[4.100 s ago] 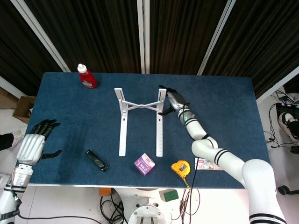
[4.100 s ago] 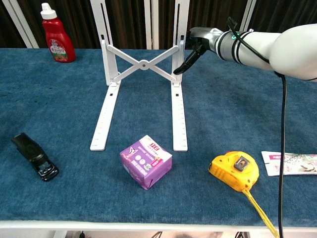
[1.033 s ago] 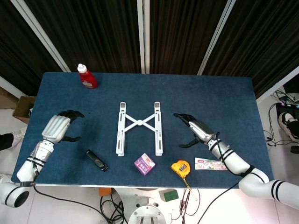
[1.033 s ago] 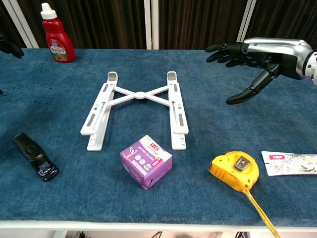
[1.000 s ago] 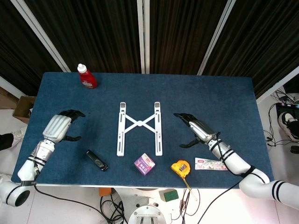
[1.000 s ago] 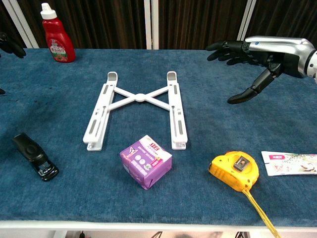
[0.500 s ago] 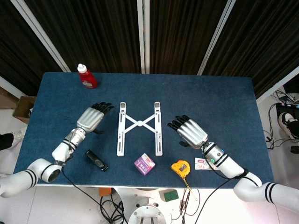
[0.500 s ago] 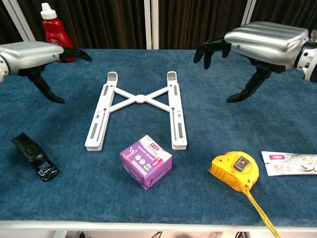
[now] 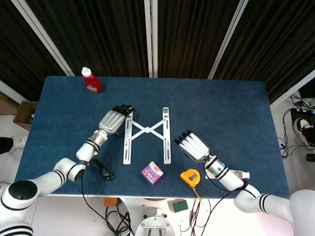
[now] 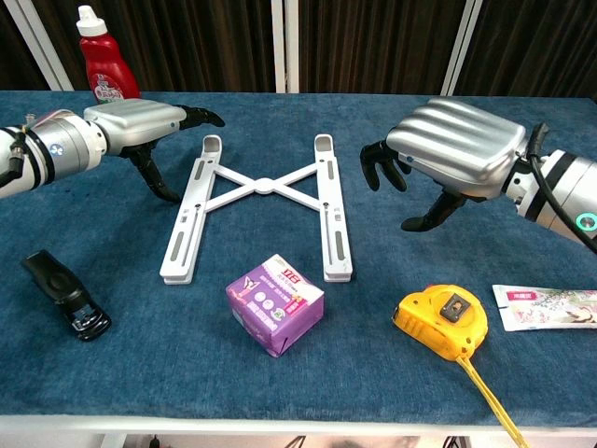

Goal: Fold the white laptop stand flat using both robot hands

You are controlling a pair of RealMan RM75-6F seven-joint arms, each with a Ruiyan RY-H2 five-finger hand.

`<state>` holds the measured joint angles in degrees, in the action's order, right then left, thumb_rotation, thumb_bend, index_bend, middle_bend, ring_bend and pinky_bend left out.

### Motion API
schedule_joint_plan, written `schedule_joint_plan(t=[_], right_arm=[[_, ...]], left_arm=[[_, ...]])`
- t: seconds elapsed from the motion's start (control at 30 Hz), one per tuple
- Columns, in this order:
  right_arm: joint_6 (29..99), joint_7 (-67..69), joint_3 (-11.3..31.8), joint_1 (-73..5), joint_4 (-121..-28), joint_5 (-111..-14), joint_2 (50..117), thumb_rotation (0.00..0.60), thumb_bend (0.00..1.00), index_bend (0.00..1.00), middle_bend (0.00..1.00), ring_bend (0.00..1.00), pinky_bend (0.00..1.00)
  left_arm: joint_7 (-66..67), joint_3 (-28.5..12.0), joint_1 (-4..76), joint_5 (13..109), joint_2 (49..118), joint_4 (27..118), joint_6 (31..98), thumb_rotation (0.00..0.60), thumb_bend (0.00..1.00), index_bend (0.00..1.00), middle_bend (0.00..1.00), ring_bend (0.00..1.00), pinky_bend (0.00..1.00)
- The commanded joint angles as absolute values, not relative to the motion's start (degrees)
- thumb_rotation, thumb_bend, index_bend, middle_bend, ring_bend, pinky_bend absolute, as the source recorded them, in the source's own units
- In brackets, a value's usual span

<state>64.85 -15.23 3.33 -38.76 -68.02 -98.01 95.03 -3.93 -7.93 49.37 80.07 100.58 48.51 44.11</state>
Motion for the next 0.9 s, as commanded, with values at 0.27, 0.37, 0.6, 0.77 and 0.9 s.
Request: schedule_joint_plan(t=[0.27,0.37,0.6,0.77,0.9], right_arm=[[67.4,-9.6,2.5,-40.5,-53.2,-99.2,105.8,0.600,0.00,0.52,0.63,0.51,0.66],[67.9,-8.3,2.5,-41.3,-49.8,-99.5,108.2,0.600,0.00,0.53,0.63,0.52,0.66],[70.1,-5.7,2.4,-42.5,-42.0,-99.8,113.7,0.600,0.00,0.54,0.63,0.52,0.67],[71.2,-4.3,2.8,-43.2,-38.3,-99.5,116.4,0.600,0.00,0.55,0.64,0.53,0.68],[71.7,-3.4,2.8,-43.5,-35.5,-99.0,118.1,0.600,0.00,0.56,0.64,0.53,0.68]], left_arm=[[-6.4,-7.5,50.2,80.4,102.0,45.9,44.1,0.600,0.01,0.06,0.02,0.04,0.15],[-6.8,-7.4,50.4,80.4,102.3,45.6,44.1,0.600,0.01,0.06,0.02,0.04,0.15],[-8.8,-7.5,51.0,80.4,103.0,45.1,43.6,0.600,0.01,0.06,0.02,0.04,0.15],[-10.3,-7.7,51.7,80.4,103.5,44.6,43.4,0.600,0.00,0.06,0.02,0.04,0.15],[-11.3,-7.7,52.3,80.6,104.0,44.2,43.1,0.600,0.00,0.06,0.02,0.04,0.15]])
